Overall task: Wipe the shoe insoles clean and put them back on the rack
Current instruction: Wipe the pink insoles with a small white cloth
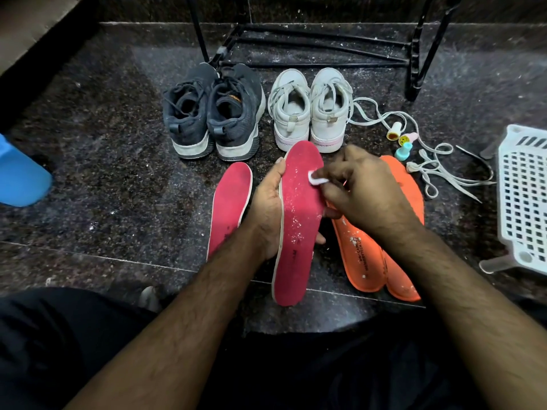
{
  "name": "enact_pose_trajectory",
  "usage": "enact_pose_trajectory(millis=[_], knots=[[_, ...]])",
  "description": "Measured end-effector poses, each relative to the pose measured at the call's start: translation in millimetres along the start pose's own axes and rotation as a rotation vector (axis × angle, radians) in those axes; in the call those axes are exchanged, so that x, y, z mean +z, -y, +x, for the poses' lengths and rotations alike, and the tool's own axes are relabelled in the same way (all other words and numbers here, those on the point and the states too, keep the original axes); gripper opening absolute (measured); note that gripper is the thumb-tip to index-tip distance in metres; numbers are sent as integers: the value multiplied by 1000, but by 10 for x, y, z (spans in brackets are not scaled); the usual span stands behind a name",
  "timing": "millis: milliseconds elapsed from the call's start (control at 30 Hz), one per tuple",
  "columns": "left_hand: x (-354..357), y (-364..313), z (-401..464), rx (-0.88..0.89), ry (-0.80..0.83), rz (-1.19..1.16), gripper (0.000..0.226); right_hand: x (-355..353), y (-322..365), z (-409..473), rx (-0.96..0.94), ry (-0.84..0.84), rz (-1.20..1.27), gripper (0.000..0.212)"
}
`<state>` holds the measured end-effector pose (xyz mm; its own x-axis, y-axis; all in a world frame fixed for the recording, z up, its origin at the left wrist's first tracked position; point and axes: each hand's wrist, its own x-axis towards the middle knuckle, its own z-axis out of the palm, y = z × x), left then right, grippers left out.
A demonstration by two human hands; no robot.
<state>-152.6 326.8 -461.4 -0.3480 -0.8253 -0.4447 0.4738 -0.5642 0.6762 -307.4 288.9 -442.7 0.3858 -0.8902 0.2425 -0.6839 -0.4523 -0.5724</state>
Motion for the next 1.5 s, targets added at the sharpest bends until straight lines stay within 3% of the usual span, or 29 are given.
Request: enact_pose_trajectory(millis=[67,233,400,567,700,900,1067,1233,1400,1500], knots=[[1,0,-7,-1,-14,8,73,18,12,-20,-20,56,-1,25],[13,5,3,-3,-12,20,73,22,-36,6,13,-102,17,21],[-14,9,8,-24,-25,4,73,39,12,-13,-90,75,-15,22],[12,27,18,-38,-11,24,78,-9,-52,7,41,-111,-14,23],[-16,21,18,-30,1,-42,74,74,65,-28,-103,76,-32,24],[33,10,-12,-45,17,14,76,-10,-72,0,37,-136,8,19],[-8,14,-2,-42,22,-55,71,130,88,-37,-148,55,-16,24],[67,16,-35,-50,26,33,76,-34,-110,26,14,-156,-17,21],[32,25,-20,-68,57,-32,68,112,101,-29,-179,35,-6,24],[44,24,-23,-79,52,-14,73,12,61,11,-123,23,10,27]])
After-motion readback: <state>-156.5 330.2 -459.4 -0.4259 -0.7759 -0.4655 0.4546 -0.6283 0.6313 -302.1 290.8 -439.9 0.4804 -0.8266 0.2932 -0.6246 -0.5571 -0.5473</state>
